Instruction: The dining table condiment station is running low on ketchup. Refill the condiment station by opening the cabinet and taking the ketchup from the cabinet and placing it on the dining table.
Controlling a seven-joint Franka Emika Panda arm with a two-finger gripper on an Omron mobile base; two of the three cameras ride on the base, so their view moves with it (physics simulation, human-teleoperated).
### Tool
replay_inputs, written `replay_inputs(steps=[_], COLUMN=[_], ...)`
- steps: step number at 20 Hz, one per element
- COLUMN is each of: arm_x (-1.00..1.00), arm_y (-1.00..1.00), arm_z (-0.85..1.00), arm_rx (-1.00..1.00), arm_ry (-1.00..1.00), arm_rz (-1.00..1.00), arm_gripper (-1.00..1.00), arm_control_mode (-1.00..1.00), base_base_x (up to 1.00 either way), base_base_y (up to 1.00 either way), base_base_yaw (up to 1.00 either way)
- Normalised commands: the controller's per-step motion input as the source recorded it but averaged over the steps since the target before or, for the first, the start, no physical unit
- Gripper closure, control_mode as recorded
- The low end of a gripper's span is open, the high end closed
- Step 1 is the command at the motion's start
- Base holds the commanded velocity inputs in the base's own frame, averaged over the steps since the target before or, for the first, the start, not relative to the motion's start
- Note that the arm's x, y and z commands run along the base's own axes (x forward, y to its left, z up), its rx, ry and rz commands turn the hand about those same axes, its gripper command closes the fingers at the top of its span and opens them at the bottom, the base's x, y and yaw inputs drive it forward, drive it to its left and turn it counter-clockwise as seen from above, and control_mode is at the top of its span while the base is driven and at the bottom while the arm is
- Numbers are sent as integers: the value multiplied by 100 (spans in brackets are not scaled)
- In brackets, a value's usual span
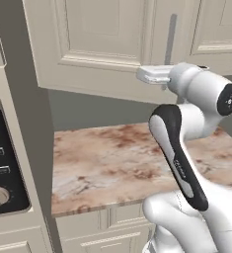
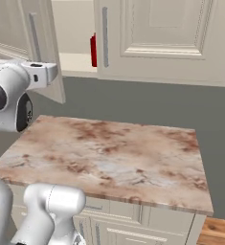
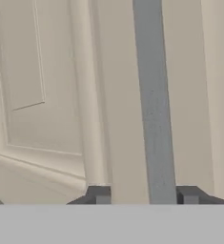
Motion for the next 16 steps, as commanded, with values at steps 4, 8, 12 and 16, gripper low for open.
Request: replay_inputs(steps=[4,8,12,16], arm_x=[-100,-64,-92,-94], arm_y=[73,23,-95,-100], arm_z=[-11,-31,16,15], arm_rx=[11,10,41,51], arm_ry=[12,8,2,12], arm_rz=[0,5,10,12], arm_gripper=[-100,-100,-100,-100], arm_control_mode=[-100,-100,-100,-100], base_base_x=[0,0,0,0], base_base_y=[0,0,0,0], base_base_yaw=[0,0,0,0])
